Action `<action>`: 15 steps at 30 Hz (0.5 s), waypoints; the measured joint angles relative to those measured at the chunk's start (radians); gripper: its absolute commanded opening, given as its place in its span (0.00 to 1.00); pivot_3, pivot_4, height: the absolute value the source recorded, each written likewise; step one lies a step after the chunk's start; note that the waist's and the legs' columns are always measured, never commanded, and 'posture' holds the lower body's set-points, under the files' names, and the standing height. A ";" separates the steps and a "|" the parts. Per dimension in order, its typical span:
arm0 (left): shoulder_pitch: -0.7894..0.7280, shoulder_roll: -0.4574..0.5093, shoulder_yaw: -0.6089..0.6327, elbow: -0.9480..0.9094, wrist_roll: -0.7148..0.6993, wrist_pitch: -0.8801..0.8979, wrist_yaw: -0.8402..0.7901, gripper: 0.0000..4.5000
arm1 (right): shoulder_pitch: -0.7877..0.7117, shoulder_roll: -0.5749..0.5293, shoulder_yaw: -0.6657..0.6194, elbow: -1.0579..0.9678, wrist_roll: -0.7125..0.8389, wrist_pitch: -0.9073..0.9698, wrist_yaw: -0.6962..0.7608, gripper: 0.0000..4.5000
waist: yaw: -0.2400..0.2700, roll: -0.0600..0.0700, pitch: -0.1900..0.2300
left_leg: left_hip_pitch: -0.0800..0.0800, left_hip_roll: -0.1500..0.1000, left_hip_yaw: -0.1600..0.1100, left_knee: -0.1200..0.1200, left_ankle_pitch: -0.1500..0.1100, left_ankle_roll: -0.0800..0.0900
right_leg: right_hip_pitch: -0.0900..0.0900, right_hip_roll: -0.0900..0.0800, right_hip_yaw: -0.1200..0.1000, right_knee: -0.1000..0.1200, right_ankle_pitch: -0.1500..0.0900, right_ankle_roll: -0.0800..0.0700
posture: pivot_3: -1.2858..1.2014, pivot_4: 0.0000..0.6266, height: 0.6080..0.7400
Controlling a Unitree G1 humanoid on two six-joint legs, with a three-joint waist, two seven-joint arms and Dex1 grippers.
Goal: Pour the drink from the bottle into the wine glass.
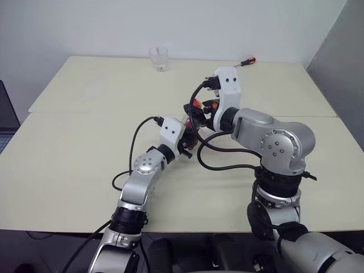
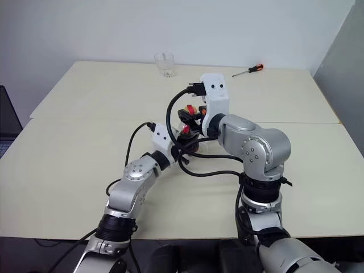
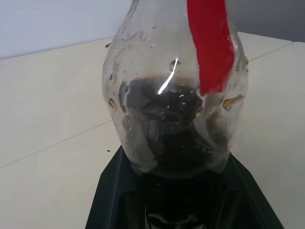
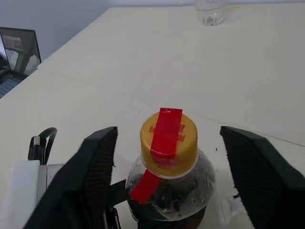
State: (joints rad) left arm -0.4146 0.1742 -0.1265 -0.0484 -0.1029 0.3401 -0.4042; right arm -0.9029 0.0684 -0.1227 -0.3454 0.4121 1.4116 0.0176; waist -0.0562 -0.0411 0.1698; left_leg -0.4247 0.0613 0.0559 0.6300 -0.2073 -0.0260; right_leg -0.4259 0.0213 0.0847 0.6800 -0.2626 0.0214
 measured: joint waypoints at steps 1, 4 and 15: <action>0.001 0.000 0.000 0.000 0.000 0.000 0.000 0.23 | 0.000 0.002 -0.001 0.000 0.000 -0.004 0.000 0.46 | 0.000 0.000 0.000 | 0.000 0.000 0.000 0.000 0.000 0.000 | 0.000 0.000 0.000 0.000 0.000 0.000 | 0.52 0.24 1.00; 0.010 0.001 0.000 -0.009 0.001 0.000 0.000 0.23 | 0.000 0.007 -0.002 0.001 0.001 -0.009 0.001 0.29 | 0.000 0.000 0.000 | 0.000 0.000 0.000 0.000 0.000 0.000 | 0.000 0.000 -0.001 0.000 0.000 0.000 | 0.52 0.24 1.00; 0.016 0.012 0.001 -0.020 0.004 0.001 0.001 0.23 | 0.000 0.001 0.012 0.001 0.003 -0.013 0.008 0.29 | 0.000 0.000 0.000 | 0.000 0.000 0.000 0.000 0.000 0.000 | 0.000 0.000 -0.001 0.000 0.000 0.000 | 0.52 0.24 1.00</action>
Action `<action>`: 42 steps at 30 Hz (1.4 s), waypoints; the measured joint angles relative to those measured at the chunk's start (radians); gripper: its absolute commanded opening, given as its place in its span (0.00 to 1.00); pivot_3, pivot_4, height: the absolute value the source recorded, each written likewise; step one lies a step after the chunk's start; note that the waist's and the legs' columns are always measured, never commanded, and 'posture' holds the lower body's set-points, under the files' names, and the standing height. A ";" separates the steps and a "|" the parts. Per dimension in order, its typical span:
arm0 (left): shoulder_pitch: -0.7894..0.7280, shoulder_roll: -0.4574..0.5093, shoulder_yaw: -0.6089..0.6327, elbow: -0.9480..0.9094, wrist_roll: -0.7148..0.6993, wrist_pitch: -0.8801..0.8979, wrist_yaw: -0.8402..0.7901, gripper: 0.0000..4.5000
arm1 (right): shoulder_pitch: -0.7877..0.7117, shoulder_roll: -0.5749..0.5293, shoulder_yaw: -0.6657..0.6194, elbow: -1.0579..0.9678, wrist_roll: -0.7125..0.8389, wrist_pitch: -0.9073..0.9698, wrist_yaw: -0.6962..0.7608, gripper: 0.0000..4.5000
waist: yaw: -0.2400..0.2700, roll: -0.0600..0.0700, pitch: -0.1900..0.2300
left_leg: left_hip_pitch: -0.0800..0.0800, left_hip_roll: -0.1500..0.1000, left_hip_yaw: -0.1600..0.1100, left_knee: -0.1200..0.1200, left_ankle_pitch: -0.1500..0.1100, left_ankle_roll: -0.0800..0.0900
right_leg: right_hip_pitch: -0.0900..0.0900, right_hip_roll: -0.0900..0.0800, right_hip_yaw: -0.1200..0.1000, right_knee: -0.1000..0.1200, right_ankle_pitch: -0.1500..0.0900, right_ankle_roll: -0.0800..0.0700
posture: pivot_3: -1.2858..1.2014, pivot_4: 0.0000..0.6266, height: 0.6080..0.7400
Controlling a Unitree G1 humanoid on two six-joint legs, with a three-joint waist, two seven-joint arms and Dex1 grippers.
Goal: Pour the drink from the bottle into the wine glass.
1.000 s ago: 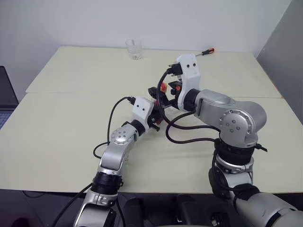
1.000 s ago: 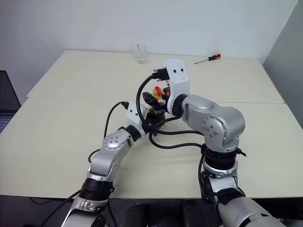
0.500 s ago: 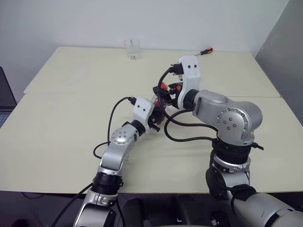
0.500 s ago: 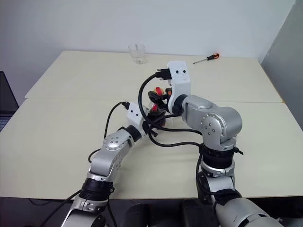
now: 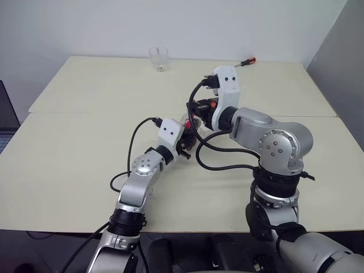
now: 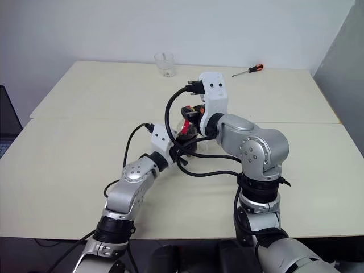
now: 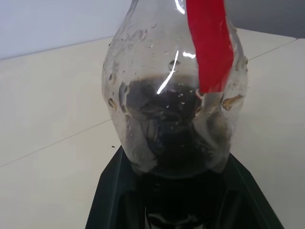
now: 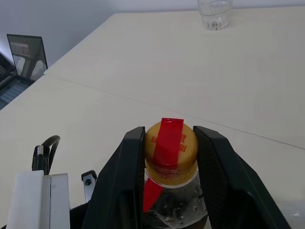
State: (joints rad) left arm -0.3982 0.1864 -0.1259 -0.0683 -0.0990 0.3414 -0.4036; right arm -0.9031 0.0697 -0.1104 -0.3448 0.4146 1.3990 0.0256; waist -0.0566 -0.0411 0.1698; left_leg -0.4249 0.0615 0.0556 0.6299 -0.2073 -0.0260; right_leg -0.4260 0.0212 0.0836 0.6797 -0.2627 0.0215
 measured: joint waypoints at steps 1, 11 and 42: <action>0.000 0.000 0.000 0.000 0.000 0.000 0.000 0.23 | 0.000 -0.013 0.012 0.001 0.000 -0.006 0.012 0.29 | 0.000 0.000 0.000 | 0.000 0.000 0.000 0.000 0.000 0.000 | 0.000 0.000 0.000 0.000 0.000 0.000 | 0.52 0.24 1.00; -0.004 0.012 0.008 -0.002 0.002 0.007 0.001 0.23 | 0.035 -0.316 0.221 0.284 -0.016 -0.575 0.501 0.29 | -0.002 0.000 0.000 | 0.000 -0.002 0.000 0.000 0.000 0.000 | 0.000 0.002 0.000 -0.001 -0.002 0.004 | 0.52 0.24 1.00; 0.006 0.017 0.012 -0.048 0.003 0.004 0.018 0.22 | -0.229 -0.430 0.250 0.816 -0.060 -0.908 1.114 0.78 | 0.009 0.001 0.001 | -0.003 0.000 -0.008 0.000 0.000 0.000 | 0.000 -0.002 -0.011 0.000 0.000 -0.001 | 0.52 0.24 1.00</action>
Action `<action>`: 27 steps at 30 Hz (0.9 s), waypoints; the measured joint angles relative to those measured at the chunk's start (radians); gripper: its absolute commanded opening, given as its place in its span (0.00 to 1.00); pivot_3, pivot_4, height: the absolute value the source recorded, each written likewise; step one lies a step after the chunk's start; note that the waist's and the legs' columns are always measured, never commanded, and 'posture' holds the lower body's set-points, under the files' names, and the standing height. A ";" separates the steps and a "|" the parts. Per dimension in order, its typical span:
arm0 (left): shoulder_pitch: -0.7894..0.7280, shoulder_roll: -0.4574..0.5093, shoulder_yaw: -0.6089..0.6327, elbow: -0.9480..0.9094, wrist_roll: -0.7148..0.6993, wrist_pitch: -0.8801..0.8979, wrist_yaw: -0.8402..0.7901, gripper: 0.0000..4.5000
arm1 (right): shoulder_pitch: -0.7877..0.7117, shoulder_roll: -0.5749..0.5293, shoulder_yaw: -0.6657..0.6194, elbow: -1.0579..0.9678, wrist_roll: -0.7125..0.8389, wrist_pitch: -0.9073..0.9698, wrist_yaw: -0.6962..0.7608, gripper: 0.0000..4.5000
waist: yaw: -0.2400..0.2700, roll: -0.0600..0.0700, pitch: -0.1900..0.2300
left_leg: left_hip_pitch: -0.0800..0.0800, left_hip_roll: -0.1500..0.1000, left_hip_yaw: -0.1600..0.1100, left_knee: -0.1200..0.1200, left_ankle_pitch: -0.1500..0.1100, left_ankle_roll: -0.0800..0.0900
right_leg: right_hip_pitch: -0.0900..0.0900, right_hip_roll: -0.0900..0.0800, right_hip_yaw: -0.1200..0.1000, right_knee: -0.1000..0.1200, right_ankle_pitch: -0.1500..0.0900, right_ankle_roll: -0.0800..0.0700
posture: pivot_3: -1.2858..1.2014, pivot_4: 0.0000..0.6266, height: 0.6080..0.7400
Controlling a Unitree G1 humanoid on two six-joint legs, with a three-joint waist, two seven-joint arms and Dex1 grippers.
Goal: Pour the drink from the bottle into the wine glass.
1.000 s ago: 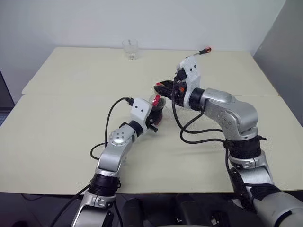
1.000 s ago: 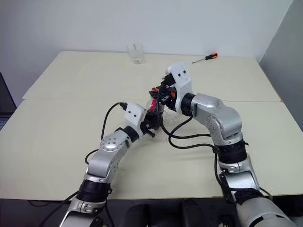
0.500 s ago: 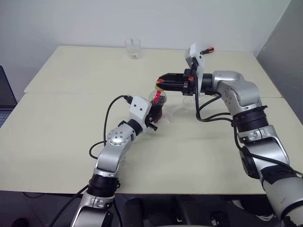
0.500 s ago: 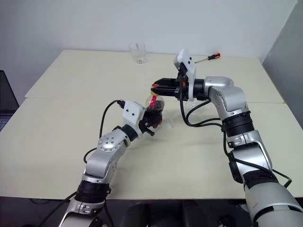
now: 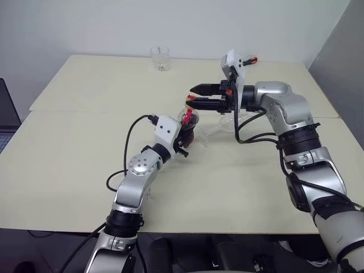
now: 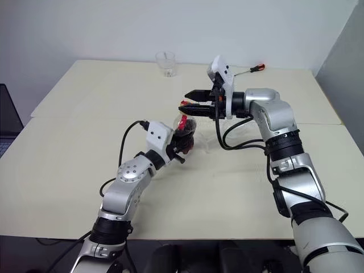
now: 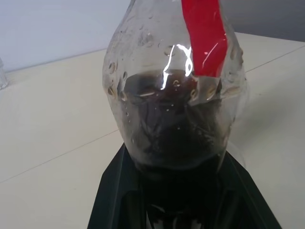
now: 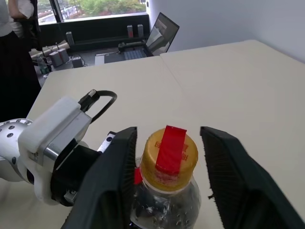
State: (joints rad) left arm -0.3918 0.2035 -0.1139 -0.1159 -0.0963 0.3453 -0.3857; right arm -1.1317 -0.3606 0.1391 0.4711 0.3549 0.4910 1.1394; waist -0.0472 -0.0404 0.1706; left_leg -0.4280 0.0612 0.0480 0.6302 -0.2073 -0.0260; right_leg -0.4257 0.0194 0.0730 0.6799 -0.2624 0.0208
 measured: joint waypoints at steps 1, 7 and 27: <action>0.000 0.000 0.000 0.000 0.000 0.000 0.000 0.22 | 0.000 -0.002 -0.002 -0.009 0.000 0.003 -0.001 0.86 | 0.000 0.000 0.000 | 0.000 0.000 0.000 0.000 0.000 0.000 | 0.000 0.000 0.000 0.000 0.000 0.000 | 0.52 0.24 1.00; -0.001 -0.002 -0.002 0.004 0.000 0.000 -0.006 0.22 | 0.001 -0.020 -0.033 -0.048 0.006 0.033 -0.019 1.00 | 0.001 0.000 0.000 | 0.000 0.000 -0.001 0.000 0.000 0.000 | 0.000 -0.001 -0.001 0.000 0.000 0.000 | 0.52 0.24 1.00; -0.003 -0.023 -0.007 0.012 0.001 -0.004 -0.010 0.21 | 0.215 0.205 -0.129 -0.607 0.020 0.499 -0.759 1.00 | 0.008 0.000 0.000 | -0.003 -0.001 -0.007 0.004 0.000 0.000 | 0.001 -0.002 -0.004 0.001 0.000 0.000 | 0.52 0.24 1.00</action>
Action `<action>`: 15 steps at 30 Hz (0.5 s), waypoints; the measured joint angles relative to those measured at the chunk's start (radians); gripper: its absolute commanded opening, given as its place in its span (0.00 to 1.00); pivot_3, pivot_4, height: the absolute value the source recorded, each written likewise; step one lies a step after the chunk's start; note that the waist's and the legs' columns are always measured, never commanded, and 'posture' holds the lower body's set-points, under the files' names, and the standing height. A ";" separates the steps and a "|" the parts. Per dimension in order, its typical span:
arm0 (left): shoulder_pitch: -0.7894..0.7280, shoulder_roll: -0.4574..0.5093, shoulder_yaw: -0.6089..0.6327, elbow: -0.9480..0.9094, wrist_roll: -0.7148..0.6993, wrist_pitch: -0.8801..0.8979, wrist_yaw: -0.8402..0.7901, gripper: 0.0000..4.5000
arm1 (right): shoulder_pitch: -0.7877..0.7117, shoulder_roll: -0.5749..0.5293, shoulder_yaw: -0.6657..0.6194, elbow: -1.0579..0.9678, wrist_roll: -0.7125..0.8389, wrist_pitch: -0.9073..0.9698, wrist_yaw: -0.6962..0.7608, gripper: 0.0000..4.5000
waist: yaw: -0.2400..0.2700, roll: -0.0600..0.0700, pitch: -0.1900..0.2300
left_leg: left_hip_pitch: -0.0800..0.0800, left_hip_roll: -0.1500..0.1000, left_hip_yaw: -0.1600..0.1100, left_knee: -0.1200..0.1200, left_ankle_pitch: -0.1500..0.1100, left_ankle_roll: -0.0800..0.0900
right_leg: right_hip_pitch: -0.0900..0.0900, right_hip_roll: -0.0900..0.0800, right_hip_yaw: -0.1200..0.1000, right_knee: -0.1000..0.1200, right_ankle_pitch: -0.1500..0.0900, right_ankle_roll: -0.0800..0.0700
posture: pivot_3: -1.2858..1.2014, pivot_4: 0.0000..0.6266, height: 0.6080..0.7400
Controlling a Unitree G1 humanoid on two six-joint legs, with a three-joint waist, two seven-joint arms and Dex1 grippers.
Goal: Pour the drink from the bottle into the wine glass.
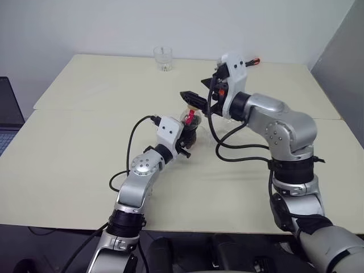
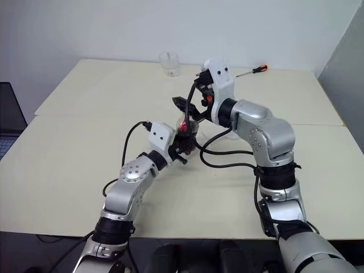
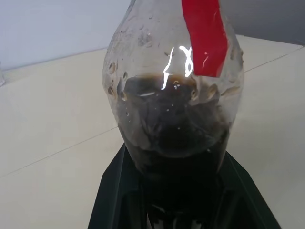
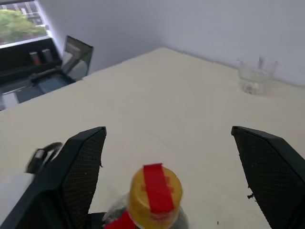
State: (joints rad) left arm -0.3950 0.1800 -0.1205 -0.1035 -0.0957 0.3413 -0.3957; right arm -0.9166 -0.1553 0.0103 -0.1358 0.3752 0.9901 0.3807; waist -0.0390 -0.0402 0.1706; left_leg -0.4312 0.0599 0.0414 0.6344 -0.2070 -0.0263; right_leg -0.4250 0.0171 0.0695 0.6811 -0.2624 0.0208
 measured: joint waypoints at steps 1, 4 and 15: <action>-0.002 -0.001 -0.001 0.003 0.000 0.000 -0.001 0.21 | 0.002 0.012 0.000 0.000 0.000 0.003 -0.019 1.00 | 0.000 0.000 0.000 | 0.000 0.000 0.000 0.000 0.000 0.000 | 0.000 0.000 0.000 0.000 0.000 0.000 | 0.52 0.24 1.00; -0.006 -0.001 -0.001 0.013 0.000 -0.003 -0.005 0.21 | 0.002 0.047 -0.005 0.001 -0.001 0.003 -0.073 1.00 | 0.000 0.000 0.000 | 0.000 0.000 0.000 0.000 0.000 0.000 | 0.000 0.001 -0.001 0.000 0.000 0.000 | 0.52 0.24 1.00; -0.007 -0.004 -0.001 0.020 0.002 -0.006 -0.007 0.21 | -0.001 0.108 -0.025 0.086 -0.009 -0.057 -0.161 1.00 | 0.000 0.000 0.000 | -0.001 0.000 -0.001 0.000 0.000 0.000 | 0.000 0.001 -0.001 0.000 0.000 0.000 | 0.52 0.24 1.00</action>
State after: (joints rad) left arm -0.4016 0.1756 -0.1220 -0.0837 -0.0937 0.3355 -0.4026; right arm -0.9171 -0.0473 -0.0152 -0.0498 0.3663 0.9330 0.2195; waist -0.0390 -0.0402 0.1706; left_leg -0.4319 0.0603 0.0405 0.6346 -0.2071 -0.0262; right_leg -0.4250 0.0180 0.0680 0.6807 -0.2624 0.0208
